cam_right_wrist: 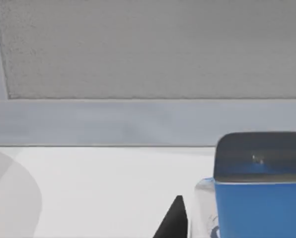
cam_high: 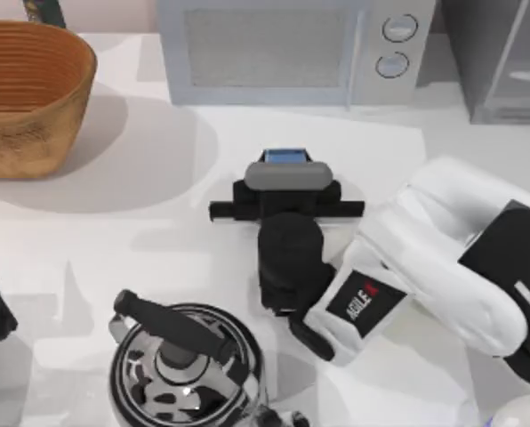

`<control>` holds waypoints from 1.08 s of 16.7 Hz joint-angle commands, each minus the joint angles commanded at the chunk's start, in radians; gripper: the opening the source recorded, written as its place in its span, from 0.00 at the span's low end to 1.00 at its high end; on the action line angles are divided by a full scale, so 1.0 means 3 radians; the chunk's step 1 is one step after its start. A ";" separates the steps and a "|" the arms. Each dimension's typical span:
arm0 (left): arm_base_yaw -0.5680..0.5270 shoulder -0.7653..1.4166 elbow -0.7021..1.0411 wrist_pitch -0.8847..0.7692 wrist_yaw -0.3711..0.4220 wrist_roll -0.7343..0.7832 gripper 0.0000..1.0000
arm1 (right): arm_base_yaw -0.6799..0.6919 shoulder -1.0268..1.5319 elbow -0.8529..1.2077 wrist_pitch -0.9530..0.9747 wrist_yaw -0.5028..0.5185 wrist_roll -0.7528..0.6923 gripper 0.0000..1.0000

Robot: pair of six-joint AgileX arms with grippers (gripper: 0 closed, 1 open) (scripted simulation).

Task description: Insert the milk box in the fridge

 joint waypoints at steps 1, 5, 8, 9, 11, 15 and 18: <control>0.0000 0.0000 0.0000 0.0000 0.0000 0.0000 1.00 | 0.0000 0.0000 0.0000 0.0000 0.0000 0.0000 0.25; 0.0000 0.0000 0.0000 0.0000 0.0000 0.0000 1.00 | 0.0000 0.0000 0.0000 0.0000 0.0000 0.0000 0.00; 0.0000 0.0000 0.0000 0.0000 0.0000 0.0000 1.00 | 0.0000 0.0000 0.0000 0.0000 0.0000 0.0000 0.00; 0.0000 0.0000 0.0000 0.0000 0.0000 0.0000 1.00 | 0.0000 0.0000 0.0000 0.0000 0.0000 0.0000 0.00; 0.0000 0.0000 0.0000 0.0000 0.0000 0.0000 1.00 | 0.0000 0.0000 0.0000 0.0000 0.0000 0.0000 0.00; 0.0000 0.0000 0.0000 0.0000 0.0000 0.0000 1.00 | 0.0044 -0.0023 0.0008 -0.0005 -0.0025 0.0003 0.00; 0.0000 0.0000 0.0000 0.0000 0.0000 0.0000 1.00 | 0.0148 -0.0200 0.0096 -0.0061 -0.0149 -0.0007 0.00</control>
